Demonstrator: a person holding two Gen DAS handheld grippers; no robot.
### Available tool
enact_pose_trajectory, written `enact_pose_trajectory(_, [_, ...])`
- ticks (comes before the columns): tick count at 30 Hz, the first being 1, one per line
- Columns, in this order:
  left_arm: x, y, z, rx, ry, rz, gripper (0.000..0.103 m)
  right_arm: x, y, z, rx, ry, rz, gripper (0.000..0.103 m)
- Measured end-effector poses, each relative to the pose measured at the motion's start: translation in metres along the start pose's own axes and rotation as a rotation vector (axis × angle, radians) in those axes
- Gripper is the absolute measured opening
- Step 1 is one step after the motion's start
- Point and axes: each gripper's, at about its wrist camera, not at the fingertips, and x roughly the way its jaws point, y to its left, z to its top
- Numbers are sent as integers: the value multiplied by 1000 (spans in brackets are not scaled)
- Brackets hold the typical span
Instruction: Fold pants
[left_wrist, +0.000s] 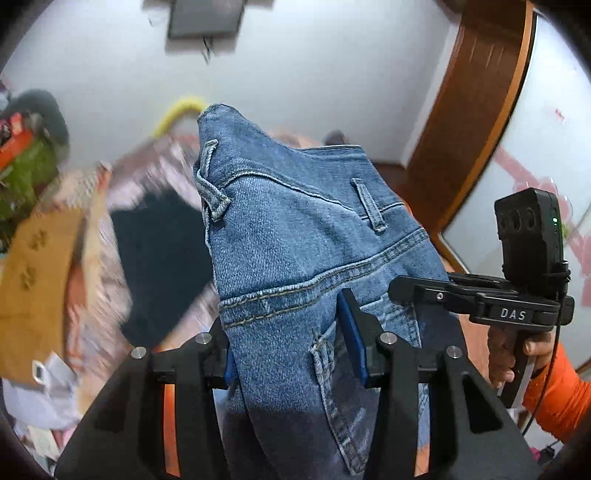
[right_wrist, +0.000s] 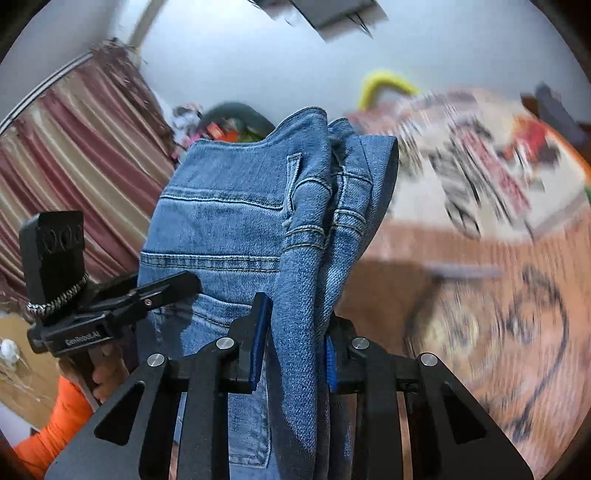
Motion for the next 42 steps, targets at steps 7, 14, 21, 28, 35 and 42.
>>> enact_pose_trajectory(7, [-25,53,57,-41,-171,47,46,29,32,70,-88,-92,15,23])
enact_pose_trajectory(14, [10,121,87,-93,-200,117,46,97,41,110,-145,-43,-26,23])
enact_pose_trajectory(21, [88,188,85,-189,-108,183,46,179,21,121,-132,65,-105,22])
enact_pose_trajectory(28, [191,235,47,-248,76,227,47,270,-19,90,-147,278,-320,23])
enact_pose_trajectory(35, [243,246,12,-281,163,284,54,265,-24,70,-214,255,-310,28])
enact_pose_trajectory(42, [190,225,9,-210,155,352,54,218,-7,60,-216,190,-283,31])
